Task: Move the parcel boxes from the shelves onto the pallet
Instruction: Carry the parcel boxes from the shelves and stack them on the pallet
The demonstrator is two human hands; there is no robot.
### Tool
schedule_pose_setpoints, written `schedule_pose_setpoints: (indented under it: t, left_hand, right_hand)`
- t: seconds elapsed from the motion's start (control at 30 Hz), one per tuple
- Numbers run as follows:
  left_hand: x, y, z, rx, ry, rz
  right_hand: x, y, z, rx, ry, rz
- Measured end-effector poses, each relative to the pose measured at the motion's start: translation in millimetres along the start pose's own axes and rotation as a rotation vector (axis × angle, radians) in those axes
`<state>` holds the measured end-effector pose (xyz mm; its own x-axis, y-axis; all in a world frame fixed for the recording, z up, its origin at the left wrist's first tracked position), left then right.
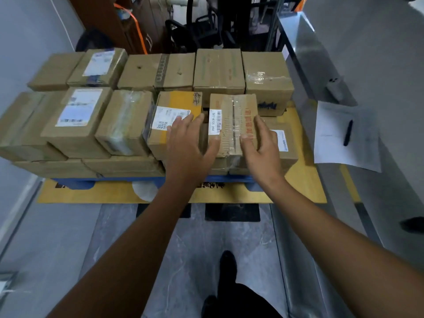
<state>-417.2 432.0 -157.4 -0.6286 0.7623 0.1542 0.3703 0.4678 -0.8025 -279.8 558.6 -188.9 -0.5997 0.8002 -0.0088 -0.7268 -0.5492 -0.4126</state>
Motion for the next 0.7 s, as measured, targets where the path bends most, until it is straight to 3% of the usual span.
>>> schedule_pose_setpoints:
  t: [0.13,0.37,0.7]
  left_hand:
    - [24.9,15.2,9.5,0.094,-0.059,0.036]
    - [26.4,27.0,11.0,0.107,-0.085,-0.046]
    - [23.5,12.6,12.2,0.039,0.007,0.109]
  right_hand:
    - [32.7,7.8,-2.7,-0.010,0.019,0.037]
    - [43.1,24.4,-6.6,-0.162,0.023,0.088]
    - [19.5,17.8,3.0,-0.135,0.087,-0.015]
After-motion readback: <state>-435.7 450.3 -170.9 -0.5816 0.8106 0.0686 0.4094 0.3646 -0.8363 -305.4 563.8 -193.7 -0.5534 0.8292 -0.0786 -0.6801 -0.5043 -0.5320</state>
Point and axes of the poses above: each hand's wrist, its own x-axis towards the middle knuckle, its own y-axis out of the palm, z = x × y, the point moved 3 cm from there along x, towards the middle knuckle, and after that the axes turned 8 degrees about z, right-handed, at the moved point
